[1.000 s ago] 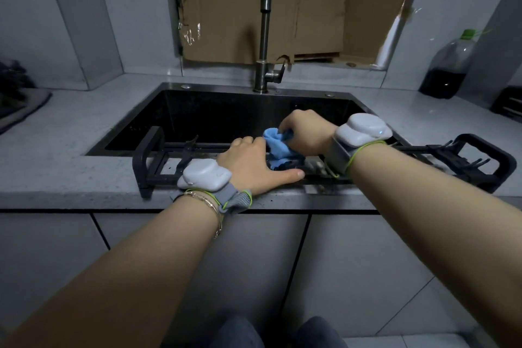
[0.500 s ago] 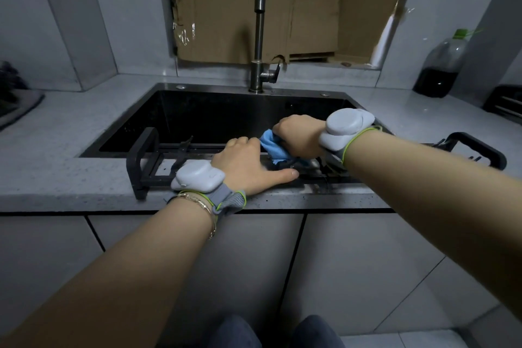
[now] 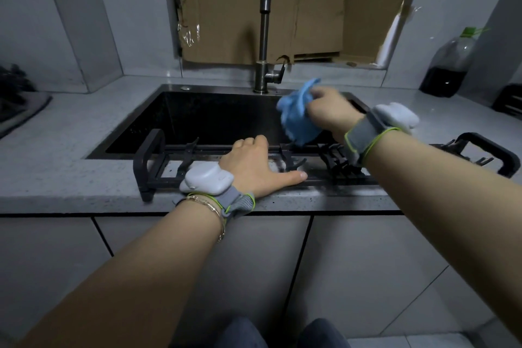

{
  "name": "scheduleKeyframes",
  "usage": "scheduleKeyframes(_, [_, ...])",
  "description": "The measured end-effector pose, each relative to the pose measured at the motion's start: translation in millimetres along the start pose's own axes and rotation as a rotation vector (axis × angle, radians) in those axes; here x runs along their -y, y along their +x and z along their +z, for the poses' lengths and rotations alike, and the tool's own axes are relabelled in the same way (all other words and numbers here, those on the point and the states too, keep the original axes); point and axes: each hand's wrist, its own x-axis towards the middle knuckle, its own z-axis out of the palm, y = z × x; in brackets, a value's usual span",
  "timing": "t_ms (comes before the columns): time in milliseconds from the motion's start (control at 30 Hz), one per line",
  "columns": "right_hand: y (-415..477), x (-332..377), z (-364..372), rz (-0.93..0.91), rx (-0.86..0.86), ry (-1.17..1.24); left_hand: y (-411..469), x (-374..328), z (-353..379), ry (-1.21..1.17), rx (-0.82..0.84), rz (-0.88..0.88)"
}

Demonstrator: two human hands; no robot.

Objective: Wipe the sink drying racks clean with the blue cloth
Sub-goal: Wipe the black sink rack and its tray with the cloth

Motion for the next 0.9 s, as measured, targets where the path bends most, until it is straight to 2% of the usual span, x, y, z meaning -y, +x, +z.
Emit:
scheduleKeyframes(67, [-12,5,19,-0.072,0.306,-0.301,0,0,0,0.006,0.001,0.004])
scheduleKeyframes(100, [-15,4,26,-0.12,0.371,-0.458,0,0,0,0.004,0.006,0.004])
scheduleKeyframes(167, [-16,4,30,-0.184,0.38,-0.574,0,1,-1,0.002,0.02,0.0])
scheduleKeyframes(300, [-15,-2,18,-0.272,0.397,-0.563,2,2,-1,-0.003,0.009,0.005])
scheduleKeyframes(467, [-19,1,8,-0.387,0.406,-0.667,1,2,-1,-0.005,0.006,0.001])
scheduleKeyframes(600, [-21,4,8,-0.413,0.386,-0.748,1,1,0,-0.008,0.003,0.002])
scheduleKeyframes(733, [-19,7,6,-0.33,0.421,-0.678,2,1,1,-0.003,0.003,0.007])
scheduleKeyframes(900, [-18,14,12,-0.43,0.4,-0.802,3,3,2,-0.007,-0.003,0.008])
